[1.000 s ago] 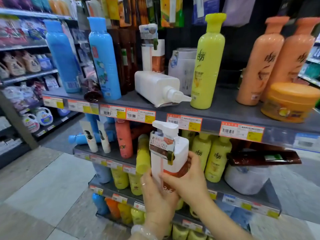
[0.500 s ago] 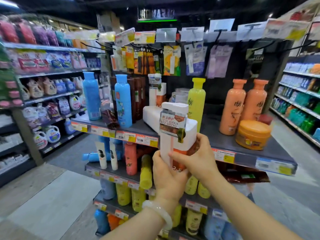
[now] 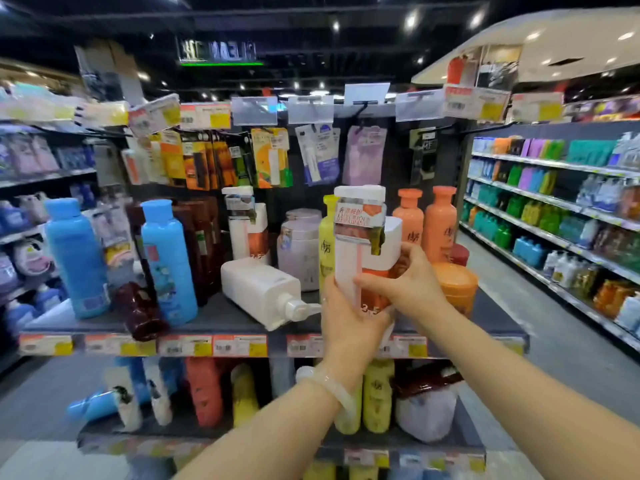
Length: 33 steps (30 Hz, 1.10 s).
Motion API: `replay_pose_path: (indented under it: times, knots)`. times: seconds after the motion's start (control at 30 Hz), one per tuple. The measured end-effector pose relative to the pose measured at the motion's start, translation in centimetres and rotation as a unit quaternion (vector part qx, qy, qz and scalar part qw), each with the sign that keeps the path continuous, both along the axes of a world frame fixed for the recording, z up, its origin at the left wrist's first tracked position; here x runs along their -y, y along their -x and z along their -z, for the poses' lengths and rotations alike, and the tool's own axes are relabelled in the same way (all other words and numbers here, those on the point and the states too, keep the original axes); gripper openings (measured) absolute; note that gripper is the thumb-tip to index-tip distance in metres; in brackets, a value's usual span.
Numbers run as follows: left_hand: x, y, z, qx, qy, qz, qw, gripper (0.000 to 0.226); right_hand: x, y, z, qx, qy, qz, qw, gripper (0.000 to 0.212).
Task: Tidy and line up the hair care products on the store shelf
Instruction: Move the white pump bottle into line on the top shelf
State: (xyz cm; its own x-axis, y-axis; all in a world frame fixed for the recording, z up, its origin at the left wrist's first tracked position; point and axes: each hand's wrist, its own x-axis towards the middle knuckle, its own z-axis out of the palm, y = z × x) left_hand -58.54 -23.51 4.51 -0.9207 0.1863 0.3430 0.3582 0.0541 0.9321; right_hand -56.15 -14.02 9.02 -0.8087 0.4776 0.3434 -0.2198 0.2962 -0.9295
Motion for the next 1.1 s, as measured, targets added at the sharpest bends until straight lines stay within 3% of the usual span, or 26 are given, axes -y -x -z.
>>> replay_pose_path:
  times: [0.23,0.63,0.97,1.1]
  knots:
    - [-4.7,1.6,-0.3,-0.003,-0.019,0.032,0.999,0.070,-4.9,1.4,-0.2,0.014,0.017,0.018,1.000,0.077]
    - [-9.7,3.9,1.9,0.029,0.067,-0.100,0.992,0.082,-9.8,4.3,1.3,0.073,-0.002,-0.081,0.994,0.067]
    - [-10.1,4.8,3.5,0.024,0.034,-0.085,0.996,0.097,-10.9,5.6,2.5,0.091,-0.026,-0.123,0.988,0.084]
    - [-8.9,4.0,2.9,-0.056,0.009,-0.059,0.997,0.096,-10.0,4.7,1.6,0.020,-0.057,-0.073,0.996,0.078]
